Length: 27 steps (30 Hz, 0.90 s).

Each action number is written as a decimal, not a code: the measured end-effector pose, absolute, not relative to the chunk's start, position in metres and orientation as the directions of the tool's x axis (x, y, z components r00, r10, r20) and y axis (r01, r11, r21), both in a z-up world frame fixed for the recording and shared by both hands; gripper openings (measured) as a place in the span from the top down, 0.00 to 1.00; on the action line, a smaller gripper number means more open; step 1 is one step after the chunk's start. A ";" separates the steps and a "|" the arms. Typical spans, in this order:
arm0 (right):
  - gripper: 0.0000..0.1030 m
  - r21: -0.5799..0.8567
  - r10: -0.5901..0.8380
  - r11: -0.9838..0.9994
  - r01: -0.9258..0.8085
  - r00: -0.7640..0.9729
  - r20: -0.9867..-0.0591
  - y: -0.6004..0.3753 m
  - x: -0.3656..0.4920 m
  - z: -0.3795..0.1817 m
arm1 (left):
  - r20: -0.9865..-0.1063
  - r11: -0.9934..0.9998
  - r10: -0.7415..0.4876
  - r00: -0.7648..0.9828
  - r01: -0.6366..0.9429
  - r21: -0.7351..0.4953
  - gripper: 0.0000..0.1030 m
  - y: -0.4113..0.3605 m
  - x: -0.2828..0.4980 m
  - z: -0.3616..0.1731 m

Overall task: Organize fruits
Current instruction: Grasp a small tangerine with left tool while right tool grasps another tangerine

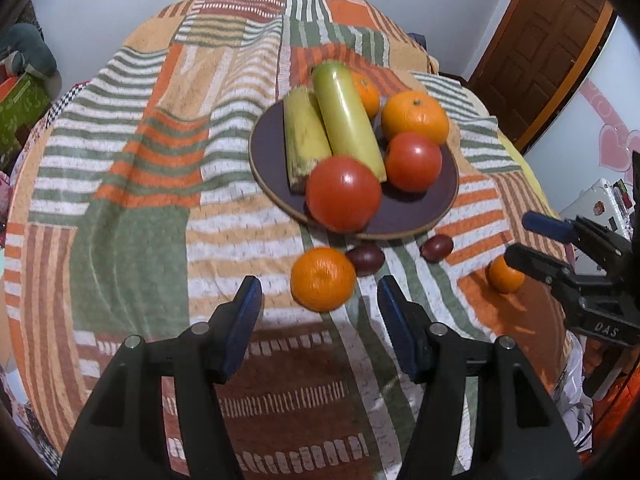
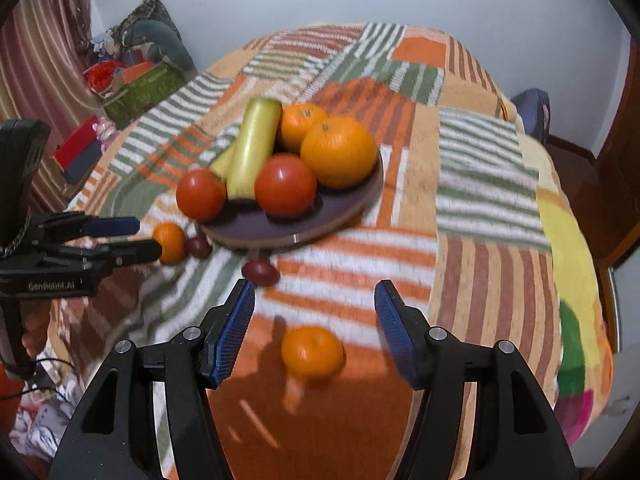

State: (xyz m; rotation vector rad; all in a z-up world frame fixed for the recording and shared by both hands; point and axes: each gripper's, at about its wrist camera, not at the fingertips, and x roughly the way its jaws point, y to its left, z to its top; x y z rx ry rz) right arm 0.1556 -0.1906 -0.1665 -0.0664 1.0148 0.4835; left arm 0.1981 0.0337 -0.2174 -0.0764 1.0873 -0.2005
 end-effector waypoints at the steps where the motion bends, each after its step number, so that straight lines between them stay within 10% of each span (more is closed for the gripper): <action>1: 0.43 0.166 0.352 0.895 -0.415 0.426 -0.834 -0.192 0.153 -0.170 | -0.873 0.980 -0.198 0.446 0.123 -0.159 0.42 0.034 0.198 -0.220; 9: 0.43 0.179 0.339 0.900 -0.398 0.379 -0.861 -0.197 0.143 -0.189 | -0.875 0.980 -0.196 0.443 0.123 -0.157 0.54 0.032 0.202 -0.229; 16: 0.68 0.195 0.364 0.882 -0.429 0.357 -0.861 -0.194 0.140 -0.192 | -0.877 0.977 -0.212 0.430 0.121 -0.176 0.63 0.029 0.208 -0.234; 27: 0.68 0.183 0.367 0.889 -0.419 0.413 -0.834 -0.199 0.147 -0.178 | -0.858 0.979 -0.205 0.471 0.113 -0.172 0.64 0.033 0.204 -0.219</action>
